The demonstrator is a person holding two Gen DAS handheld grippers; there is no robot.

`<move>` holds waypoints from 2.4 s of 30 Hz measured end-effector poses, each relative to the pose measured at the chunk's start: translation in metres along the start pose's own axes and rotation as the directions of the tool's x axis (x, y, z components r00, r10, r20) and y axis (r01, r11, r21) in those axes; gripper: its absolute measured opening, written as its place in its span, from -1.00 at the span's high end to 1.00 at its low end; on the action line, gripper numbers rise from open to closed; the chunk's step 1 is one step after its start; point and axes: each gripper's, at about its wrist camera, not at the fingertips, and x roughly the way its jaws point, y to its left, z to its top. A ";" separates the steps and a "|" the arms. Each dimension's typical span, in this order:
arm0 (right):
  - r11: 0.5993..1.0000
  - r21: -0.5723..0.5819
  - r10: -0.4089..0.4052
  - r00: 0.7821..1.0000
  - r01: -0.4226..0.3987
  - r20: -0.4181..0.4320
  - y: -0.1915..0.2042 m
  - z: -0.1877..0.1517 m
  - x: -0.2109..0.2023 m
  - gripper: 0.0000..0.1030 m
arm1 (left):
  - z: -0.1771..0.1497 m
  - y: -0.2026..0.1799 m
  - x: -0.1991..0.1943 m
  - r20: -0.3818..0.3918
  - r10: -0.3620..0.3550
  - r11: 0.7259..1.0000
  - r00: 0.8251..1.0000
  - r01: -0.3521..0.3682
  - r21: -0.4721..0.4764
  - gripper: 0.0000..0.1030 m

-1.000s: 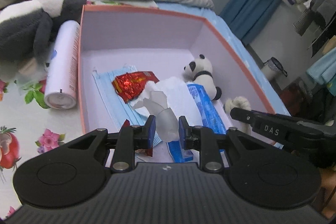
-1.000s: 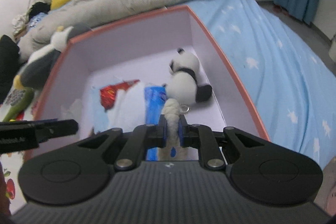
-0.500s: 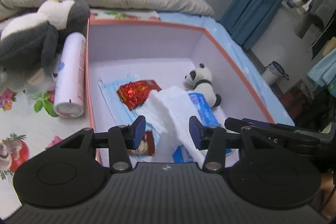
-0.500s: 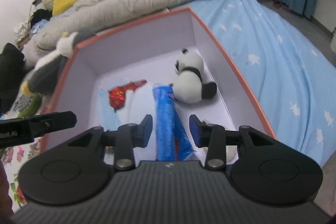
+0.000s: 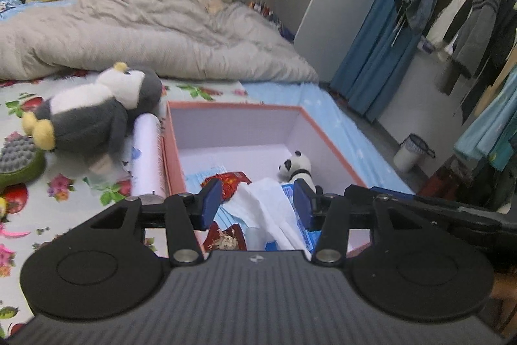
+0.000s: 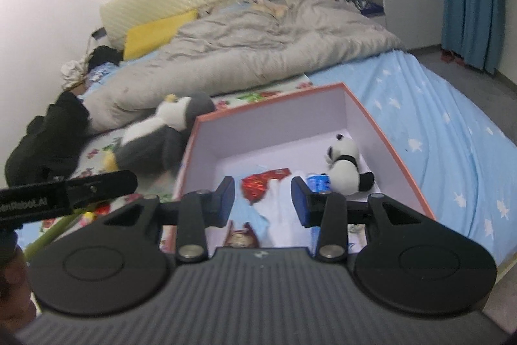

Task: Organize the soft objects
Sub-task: 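Withdraw both open tools up and away from the pink box, then move left tool toward pink feather toy while right tool approaches bagged sponge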

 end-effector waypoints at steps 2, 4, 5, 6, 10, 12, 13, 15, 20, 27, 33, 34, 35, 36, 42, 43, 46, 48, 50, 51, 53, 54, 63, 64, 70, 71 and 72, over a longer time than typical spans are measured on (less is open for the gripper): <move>1.000 -0.009 0.010 1.000 -0.010 0.016 0.009 -0.003 -0.011 0.19 | -0.002 0.003 -0.020 0.023 -0.001 1.000 1.000 0.001 -0.008 -0.07; 1.000 -0.019 0.023 0.999 -0.022 0.027 0.020 -0.008 -0.022 0.19 | -0.005 0.007 -0.039 0.043 0.000 1.000 0.999 0.001 -0.010 -0.07; 0.999 -0.024 0.029 0.999 -0.028 0.030 0.026 -0.010 -0.026 0.19 | -0.007 0.008 -0.048 0.051 0.003 1.000 0.999 -0.003 -0.010 -0.07; 0.999 -0.030 0.034 0.999 -0.033 0.033 0.031 -0.013 -0.031 0.19 | -0.009 0.010 -0.056 0.059 0.008 1.000 0.998 -0.008 -0.010 -0.08; 0.997 -0.058 0.048 0.998 -0.046 0.045 0.055 -0.027 -0.047 0.19 | -0.023 0.018 -0.092 0.086 0.023 1.000 0.996 -0.023 -0.010 -0.08; 0.996 -0.067 0.057 0.997 -0.054 0.048 0.065 -0.035 -0.055 0.19 | -0.031 0.024 -0.109 0.097 0.031 0.999 0.995 -0.030 -0.012 -0.08; 0.996 -0.069 0.063 0.997 -0.060 0.049 0.070 -0.039 -0.059 0.19 | -0.036 0.028 -0.118 0.102 0.033 0.999 0.994 -0.032 -0.014 -0.08; 0.995 -0.070 0.076 0.996 -0.072 0.053 0.080 -0.047 -0.064 0.19 | -0.045 0.035 -0.131 0.103 0.045 0.999 0.994 -0.043 -0.021 -0.08; 0.992 -0.081 0.104 0.993 -0.100 0.048 0.103 -0.068 -0.074 0.19 | -0.070 0.051 -0.163 0.104 0.081 0.997 0.991 -0.080 -0.011 -0.08; 0.986 -0.108 0.130 0.991 -0.127 0.026 0.135 -0.102 -0.082 0.19 | -0.104 0.076 -0.198 0.106 0.159 0.987 0.982 -0.157 -0.026 -0.08; 0.980 -0.118 0.158 0.987 -0.157 0.002 0.156 -0.126 -0.083 0.19 | -0.131 0.093 -0.219 0.105 0.191 0.981 0.976 -0.188 -0.038 -0.18; 0.980 -0.120 0.159 0.987 -0.158 0.003 0.159 -0.129 -0.083 0.19 | -0.135 0.097 -0.223 0.106 0.192 0.981 0.976 -0.189 -0.043 -0.19; 0.980 -0.122 0.158 0.987 -0.156 0.002 0.163 -0.131 -0.083 0.19 | -0.138 0.099 -0.224 0.105 0.196 0.980 0.975 -0.192 -0.045 -0.19; 0.980 -0.124 0.159 0.987 -0.158 0.001 0.166 -0.134 -0.082 0.19 | -0.140 0.102 -0.224 0.103 0.203 0.979 0.974 -0.199 -0.045 -0.20; 0.978 -0.150 0.146 0.989 -0.142 0.013 0.185 -0.148 -0.080 0.19 | -0.155 0.115 -0.233 0.099 0.220 0.975 0.970 -0.216 -0.051 -0.23; 0.978 -0.153 0.144 0.989 -0.141 0.013 0.187 -0.151 -0.080 0.19 | -0.158 0.118 -0.235 0.102 0.228 0.973 0.968 -0.223 -0.056 -0.23; 0.979 -0.150 0.141 0.990 -0.139 0.004 0.190 -0.157 -0.076 0.19 | -0.163 0.127 -0.236 0.099 0.234 0.971 0.967 -0.227 -0.077 -0.23; 0.978 -0.155 0.142 0.990 -0.140 0.002 0.191 -0.162 -0.074 0.19 | -0.167 0.133 -0.236 0.096 0.240 0.969 0.966 -0.232 -0.087 -0.23; 0.977 -0.162 0.142 0.990 -0.140 0.002 0.192 -0.166 -0.072 0.19 | -0.171 0.138 -0.236 0.092 0.243 0.968 0.966 -0.235 -0.094 -0.23; 0.977 -0.162 0.141 0.990 -0.138 0.003 0.192 -0.168 -0.071 0.19 | -0.174 0.140 -0.236 0.092 0.243 0.967 0.966 -0.234 -0.098 -0.23; 0.977 -0.161 0.140 0.990 -0.137 0.009 0.192 -0.172 -0.070 0.19 | -0.177 0.143 -0.234 0.088 0.245 0.966 0.965 -0.236 -0.106 -0.25; 0.977 -0.166 0.138 0.990 -0.135 0.010 0.192 -0.174 -0.069 0.19 | -0.179 0.144 -0.233 0.086 0.249 0.965 0.965 -0.239 -0.106 -0.28; 0.978 -0.178 0.110 0.994 -0.111 -0.014 0.187 -0.184 -0.050 0.18 | -0.191 0.163 -0.214 0.062 0.263 0.958 0.963 -0.253 -0.136 -0.43; 0.978 -0.175 0.109 0.994 -0.111 -0.019 0.186 -0.183 -0.046 0.18 | -0.191 0.166 -0.210 0.058 0.267 0.957 0.962 -0.257 -0.138 -0.43; 0.976 -0.190 0.097 0.995 -0.101 -0.032 0.185 -0.177 -0.020 0.18 | -0.185 0.184 -0.185 0.037 0.272 0.952 0.961 -0.264 -0.157 -0.44; 0.976 -0.193 0.099 0.994 -0.104 -0.036 0.185 -0.176 -0.015 0.18 | -0.183 0.187 -0.179 0.035 0.273 0.952 0.961 -0.265 -0.156 -0.45; 0.975 -0.196 0.100 0.994 -0.106 -0.040 0.186 -0.175 -0.009 0.18 | -0.182 0.190 -0.174 0.031 0.275 0.951 0.961 -0.268 -0.154 -0.45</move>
